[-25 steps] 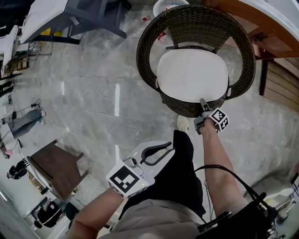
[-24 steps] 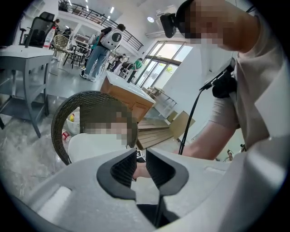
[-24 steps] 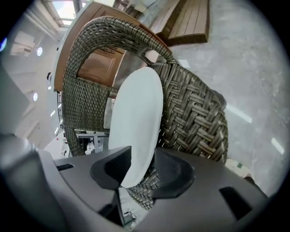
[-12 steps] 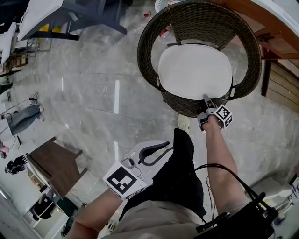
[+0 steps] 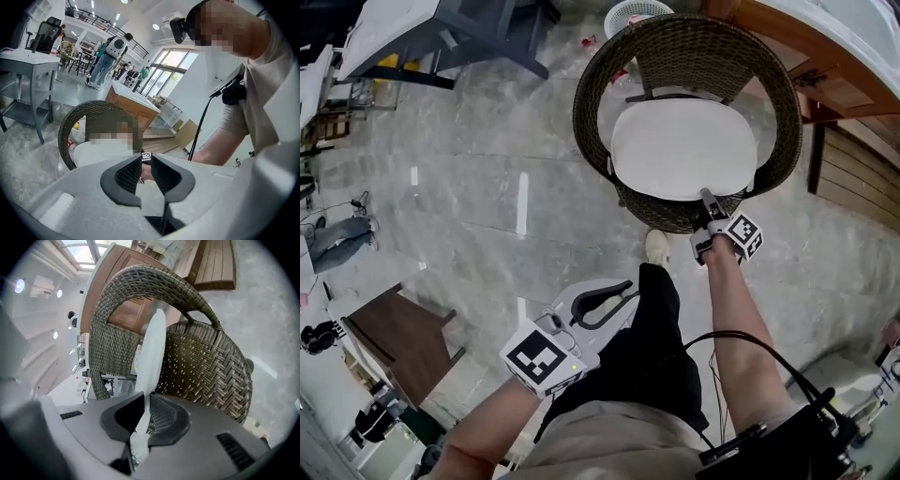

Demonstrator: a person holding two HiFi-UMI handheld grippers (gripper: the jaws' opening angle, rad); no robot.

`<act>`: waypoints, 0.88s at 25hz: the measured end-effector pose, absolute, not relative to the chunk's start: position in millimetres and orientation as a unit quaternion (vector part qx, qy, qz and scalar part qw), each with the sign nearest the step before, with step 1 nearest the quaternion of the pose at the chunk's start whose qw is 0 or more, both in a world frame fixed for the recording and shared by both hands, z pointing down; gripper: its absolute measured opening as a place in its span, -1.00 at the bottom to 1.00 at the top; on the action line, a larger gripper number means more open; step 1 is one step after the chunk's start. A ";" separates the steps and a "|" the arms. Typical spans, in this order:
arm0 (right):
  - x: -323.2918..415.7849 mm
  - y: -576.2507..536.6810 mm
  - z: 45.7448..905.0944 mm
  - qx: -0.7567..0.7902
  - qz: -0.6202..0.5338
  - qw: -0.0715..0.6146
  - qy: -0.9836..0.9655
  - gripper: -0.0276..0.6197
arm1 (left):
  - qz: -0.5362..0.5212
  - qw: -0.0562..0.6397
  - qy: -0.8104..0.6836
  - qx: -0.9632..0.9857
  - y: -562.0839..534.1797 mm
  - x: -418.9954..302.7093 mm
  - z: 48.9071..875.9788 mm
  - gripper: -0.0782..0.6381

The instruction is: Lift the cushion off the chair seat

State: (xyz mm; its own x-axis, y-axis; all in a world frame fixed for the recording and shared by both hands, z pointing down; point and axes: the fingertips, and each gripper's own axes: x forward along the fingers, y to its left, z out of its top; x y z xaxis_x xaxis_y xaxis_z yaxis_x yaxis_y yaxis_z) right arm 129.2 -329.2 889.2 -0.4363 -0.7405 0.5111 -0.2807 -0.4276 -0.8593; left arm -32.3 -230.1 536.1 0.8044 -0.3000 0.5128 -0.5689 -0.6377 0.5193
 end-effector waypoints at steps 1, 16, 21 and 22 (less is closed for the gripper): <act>129.4 -331.0 880.7 -0.502 -0.675 0.172 0.513 -0.79 | 0.191 0.345 -0.245 0.886 -227.1 -32.6 531.9 -0.65; 131.3 -290.8 745.8 -0.500 -0.629 0.208 0.558 -0.80 | 0.141 0.320 -0.246 0.904 -166.2 -61.0 458.3 -0.65; 131.5 -249.3 695.1 -0.494 -0.614 0.203 0.581 -0.80 | 0.127 0.308 -0.252 0.909 -139.2 -76.5 435.5 -0.65; 131.4 -240.4 683.9 -0.493 -0.611 0.202 0.586 -0.80 | 0.124 0.305 -0.253 0.910 -133.8 -79.8 430.5 -0.65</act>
